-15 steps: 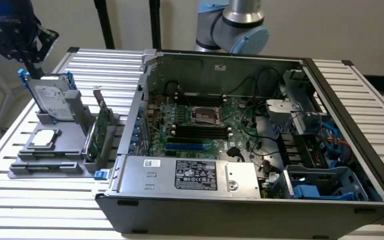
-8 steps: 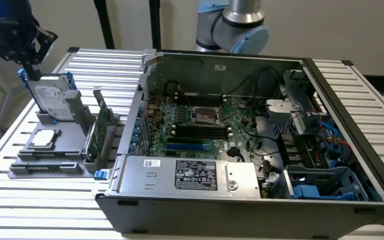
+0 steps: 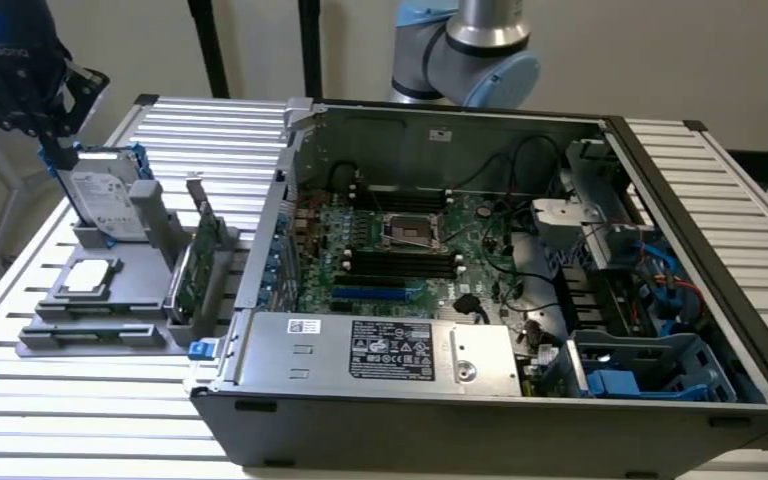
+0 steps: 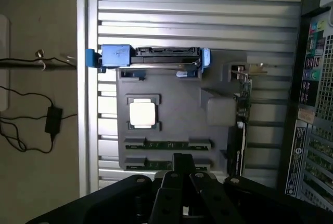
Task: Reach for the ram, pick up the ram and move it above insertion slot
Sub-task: 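Reach for the ram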
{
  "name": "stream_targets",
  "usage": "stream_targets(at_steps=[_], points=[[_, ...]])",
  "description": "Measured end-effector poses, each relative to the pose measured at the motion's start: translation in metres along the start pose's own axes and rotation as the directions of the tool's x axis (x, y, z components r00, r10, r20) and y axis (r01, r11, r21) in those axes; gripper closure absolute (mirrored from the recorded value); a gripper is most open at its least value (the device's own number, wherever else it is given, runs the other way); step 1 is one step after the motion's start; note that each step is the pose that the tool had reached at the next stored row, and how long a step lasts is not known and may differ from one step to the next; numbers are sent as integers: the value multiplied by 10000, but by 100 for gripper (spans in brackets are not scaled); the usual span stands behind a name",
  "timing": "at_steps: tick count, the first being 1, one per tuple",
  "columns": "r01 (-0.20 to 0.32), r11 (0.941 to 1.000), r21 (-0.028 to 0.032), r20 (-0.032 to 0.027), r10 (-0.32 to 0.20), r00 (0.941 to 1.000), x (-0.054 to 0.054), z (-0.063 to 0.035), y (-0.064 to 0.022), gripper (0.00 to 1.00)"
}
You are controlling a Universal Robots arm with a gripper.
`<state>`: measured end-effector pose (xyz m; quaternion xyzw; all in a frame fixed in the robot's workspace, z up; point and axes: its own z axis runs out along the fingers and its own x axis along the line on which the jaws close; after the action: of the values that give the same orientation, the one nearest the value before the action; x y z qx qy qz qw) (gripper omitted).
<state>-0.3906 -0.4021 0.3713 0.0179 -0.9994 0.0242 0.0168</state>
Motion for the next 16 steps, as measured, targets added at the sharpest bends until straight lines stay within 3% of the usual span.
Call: stream_targets(at_steps=[7, 16], points=[[86, 9999, -63, 11, -86, 10000, 21, 70, -224, 89], [238, 9995, -205, 109, -236, 9997, 55, 165, -496, 89]])
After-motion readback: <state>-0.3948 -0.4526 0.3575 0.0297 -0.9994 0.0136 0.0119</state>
